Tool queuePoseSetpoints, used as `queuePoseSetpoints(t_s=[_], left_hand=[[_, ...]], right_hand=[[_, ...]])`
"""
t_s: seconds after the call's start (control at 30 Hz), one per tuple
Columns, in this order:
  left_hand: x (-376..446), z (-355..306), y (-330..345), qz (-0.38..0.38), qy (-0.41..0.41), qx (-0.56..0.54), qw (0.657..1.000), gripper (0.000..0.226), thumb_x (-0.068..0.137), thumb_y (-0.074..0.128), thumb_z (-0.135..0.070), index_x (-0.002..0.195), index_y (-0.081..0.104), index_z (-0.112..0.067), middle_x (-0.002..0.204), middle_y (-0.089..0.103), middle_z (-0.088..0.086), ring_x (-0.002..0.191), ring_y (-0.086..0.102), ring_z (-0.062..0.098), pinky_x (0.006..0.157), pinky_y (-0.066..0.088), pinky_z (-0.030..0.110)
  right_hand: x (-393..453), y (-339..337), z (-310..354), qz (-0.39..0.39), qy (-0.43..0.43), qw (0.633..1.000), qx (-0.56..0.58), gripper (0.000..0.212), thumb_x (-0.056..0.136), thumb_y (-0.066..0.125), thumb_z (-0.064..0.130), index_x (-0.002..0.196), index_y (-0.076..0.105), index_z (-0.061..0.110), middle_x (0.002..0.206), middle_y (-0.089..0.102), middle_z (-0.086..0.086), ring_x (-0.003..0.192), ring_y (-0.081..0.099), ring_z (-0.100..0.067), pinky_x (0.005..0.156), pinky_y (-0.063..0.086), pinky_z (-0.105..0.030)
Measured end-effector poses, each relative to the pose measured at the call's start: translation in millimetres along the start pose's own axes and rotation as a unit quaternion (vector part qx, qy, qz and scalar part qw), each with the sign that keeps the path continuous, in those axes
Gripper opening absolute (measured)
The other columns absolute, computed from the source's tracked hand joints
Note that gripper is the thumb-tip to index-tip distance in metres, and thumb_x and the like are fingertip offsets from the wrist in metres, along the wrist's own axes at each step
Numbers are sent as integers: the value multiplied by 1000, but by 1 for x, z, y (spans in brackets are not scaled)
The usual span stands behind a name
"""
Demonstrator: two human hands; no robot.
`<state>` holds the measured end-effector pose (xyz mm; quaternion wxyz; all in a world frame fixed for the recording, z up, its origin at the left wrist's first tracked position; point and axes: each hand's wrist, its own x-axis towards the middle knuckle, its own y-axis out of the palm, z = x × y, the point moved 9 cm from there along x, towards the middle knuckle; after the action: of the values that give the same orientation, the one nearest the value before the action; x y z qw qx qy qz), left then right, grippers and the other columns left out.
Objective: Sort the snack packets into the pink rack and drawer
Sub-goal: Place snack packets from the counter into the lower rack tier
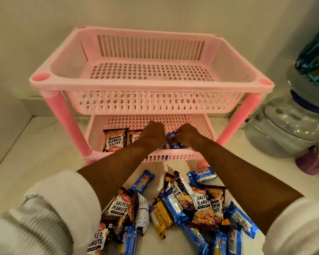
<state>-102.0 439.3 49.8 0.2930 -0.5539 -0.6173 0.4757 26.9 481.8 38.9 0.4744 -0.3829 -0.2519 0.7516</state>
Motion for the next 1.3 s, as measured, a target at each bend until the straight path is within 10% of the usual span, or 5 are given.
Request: queuePoseSetpoints(t_s=[0.33,0.53,1.1,1.3], left_hand=[[-8,-7,-7,-4,50,65,997,33,86,67,-9,119,62,-4,125,62,15,116,58,29,94,48,32],[-6,2,-14,-43,46,67,996,21,86,68,-9,107,69,-9,113,67,12,106,63,28,90,53,35],[-18,10,-8,-41,45,-62,996,37,84,67,-1,119,66,-13,129,57,6,124,50,24,107,43,34],[-59,9,-34,-111,66,-102,986,21,90,65,-17,110,70,-15,112,69,4,103,63,20,89,52,32]], right_hand=[[-1,-1,1,1,-17,993,-119,50,85,78,26,125,61,1,127,63,-15,114,62,-31,93,53,-34],[3,-2,0,-11,-12,992,-126,39,83,79,25,113,67,1,114,69,-15,101,66,-30,70,50,-30],[-9,-13,-4,-41,-44,988,-140,42,91,69,18,129,59,4,135,58,-14,125,54,-30,98,46,-32],[-56,-31,-2,-149,-138,979,-23,27,90,67,15,117,67,11,113,71,-6,104,66,-22,92,53,-34]])
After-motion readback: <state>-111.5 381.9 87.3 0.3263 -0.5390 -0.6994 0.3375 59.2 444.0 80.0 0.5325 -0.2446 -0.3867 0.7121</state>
